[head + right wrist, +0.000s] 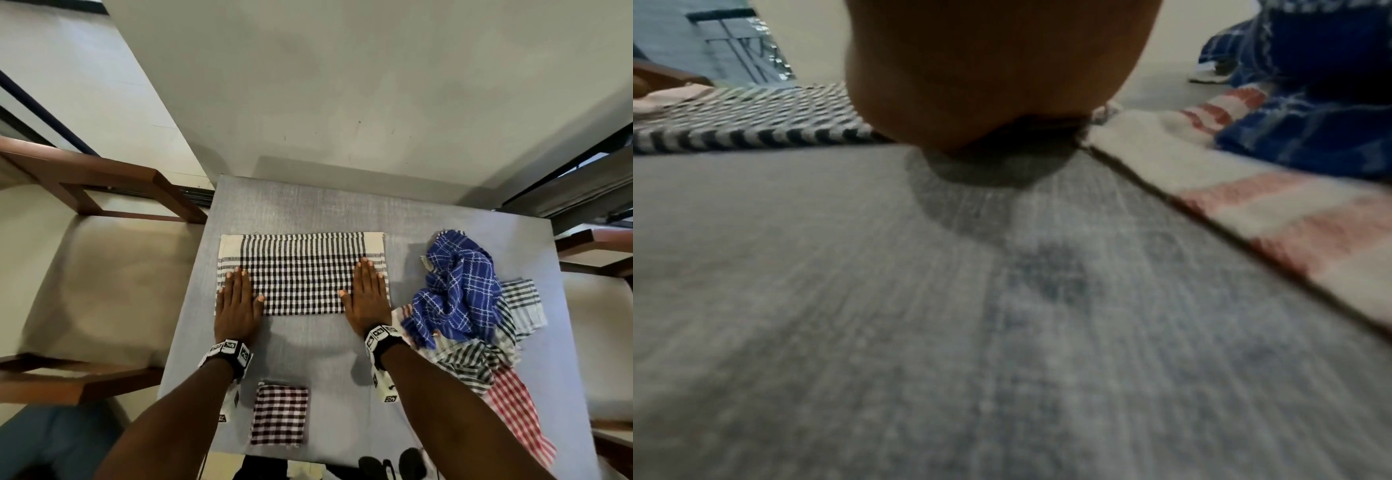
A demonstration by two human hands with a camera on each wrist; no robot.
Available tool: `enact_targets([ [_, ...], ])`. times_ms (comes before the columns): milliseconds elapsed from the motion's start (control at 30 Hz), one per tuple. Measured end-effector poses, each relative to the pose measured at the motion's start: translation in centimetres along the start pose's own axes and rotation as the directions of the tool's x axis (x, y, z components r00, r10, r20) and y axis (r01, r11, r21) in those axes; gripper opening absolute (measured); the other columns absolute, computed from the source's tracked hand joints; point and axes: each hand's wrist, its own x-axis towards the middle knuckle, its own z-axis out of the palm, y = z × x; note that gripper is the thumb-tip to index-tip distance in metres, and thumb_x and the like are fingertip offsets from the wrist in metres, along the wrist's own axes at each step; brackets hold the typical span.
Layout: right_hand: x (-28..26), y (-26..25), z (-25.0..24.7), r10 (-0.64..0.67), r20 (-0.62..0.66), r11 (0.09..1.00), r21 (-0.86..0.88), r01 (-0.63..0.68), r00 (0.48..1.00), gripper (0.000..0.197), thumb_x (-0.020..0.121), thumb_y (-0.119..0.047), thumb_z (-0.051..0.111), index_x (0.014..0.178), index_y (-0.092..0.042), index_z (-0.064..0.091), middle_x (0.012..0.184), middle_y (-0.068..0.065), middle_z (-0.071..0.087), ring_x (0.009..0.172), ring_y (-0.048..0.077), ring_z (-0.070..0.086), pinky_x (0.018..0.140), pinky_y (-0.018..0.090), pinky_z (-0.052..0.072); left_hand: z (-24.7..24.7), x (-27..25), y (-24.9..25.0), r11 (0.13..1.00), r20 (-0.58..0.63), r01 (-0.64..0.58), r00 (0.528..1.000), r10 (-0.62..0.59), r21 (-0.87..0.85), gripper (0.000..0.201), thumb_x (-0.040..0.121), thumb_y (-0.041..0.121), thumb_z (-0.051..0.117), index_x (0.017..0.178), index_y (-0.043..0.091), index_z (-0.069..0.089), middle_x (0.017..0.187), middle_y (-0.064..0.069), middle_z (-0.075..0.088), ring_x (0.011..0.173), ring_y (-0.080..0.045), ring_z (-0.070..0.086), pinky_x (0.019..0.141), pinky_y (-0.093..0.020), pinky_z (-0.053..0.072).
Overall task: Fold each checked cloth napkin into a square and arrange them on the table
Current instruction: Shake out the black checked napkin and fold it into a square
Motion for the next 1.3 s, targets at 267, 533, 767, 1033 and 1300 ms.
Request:
enact_targets([
  [267, 2.6, -9.4, -0.2, -0.256, 0.031, 0.964, 0.075, 0.254, 0.966, 0.064, 0.1, -0.028, 0.032, 0.157, -0.009, 0.01, 0.165, 0.008, 0.002, 0.152, 0.021, -0.005, 0.124, 0.045, 0.006, -0.3, 3.3, 7.6, 0.96, 0.027, -0.28, 0.96, 0.279, 0.023, 0.063, 0.098, 0.041, 0.012, 0.152, 0.009, 0.019, 0.16, -0.008, 0.013, 0.149, -0.018, 0.007, 0.121, -0.039, 0.006],
  [533, 6.0, -10.1, 1.5, -0.271, 0.099, 0.961, -0.025, 0.275, 0.957, 0.064, 0.102, -0.038, 0.025, 0.157, -0.01, 0.01, 0.165, 0.007, 0.002, 0.152, 0.019, -0.006, 0.123, 0.047, 0.006, 1.0, 6.3, 4.2, 0.962, 0.011, -0.262, 0.965, 0.262, 0.08, 0.062, 0.098, 0.044, 0.016, 0.153, 0.015, 0.017, 0.161, -0.002, 0.011, 0.149, -0.017, 0.006, 0.12, -0.041, 0.01],
  [767, 6.4, -10.9, 1.6, -0.243, 0.055, 0.97, 0.013, 0.243, 0.968, 0.064, 0.101, -0.039, 0.029, 0.157, -0.01, 0.014, 0.165, 0.008, 0.008, 0.152, 0.019, -0.002, 0.123, 0.046, 0.006, 0.4, 6.8, 4.2, 0.968, 0.017, -0.213, 0.977, 0.213, 0.135, 0.062, 0.098, 0.041, 0.02, 0.154, 0.015, 0.016, 0.161, -0.005, 0.012, 0.149, -0.019, 0.005, 0.12, -0.044, 0.013],
  [1033, 7.9, -11.0, 1.7, -0.186, 0.059, 0.982, 0.0, 0.186, 0.981, 0.064, 0.102, -0.039, 0.024, 0.157, -0.01, 0.009, 0.165, 0.008, 0.002, 0.152, 0.02, -0.005, 0.123, 0.045, 0.005, 0.5, 8.6, 5.1, 0.977, 0.011, -0.186, 0.982, 0.186, 0.106, 0.062, 0.099, 0.04, 0.02, 0.153, 0.012, 0.013, 0.161, -0.006, 0.009, 0.149, -0.018, 0.003, 0.121, -0.041, 0.009],
  [1300, 7.3, -0.7, -0.1, 0.082, -0.058, 0.996, 0.025, -0.08, 0.995, 0.071, 0.103, -0.047, 0.024, 0.157, -0.009, -0.001, 0.165, 0.009, -0.008, 0.152, 0.021, -0.01, 0.123, 0.046, 0.006, -0.7, 7.3, -0.9, 0.999, -0.083, 0.033, 0.996, -0.034, -0.01, 0.064, 0.099, 0.044, 0.018, 0.154, 0.017, 0.0, 0.162, -0.003, 0.001, 0.149, -0.015, -0.001, 0.121, -0.042, 0.01],
])
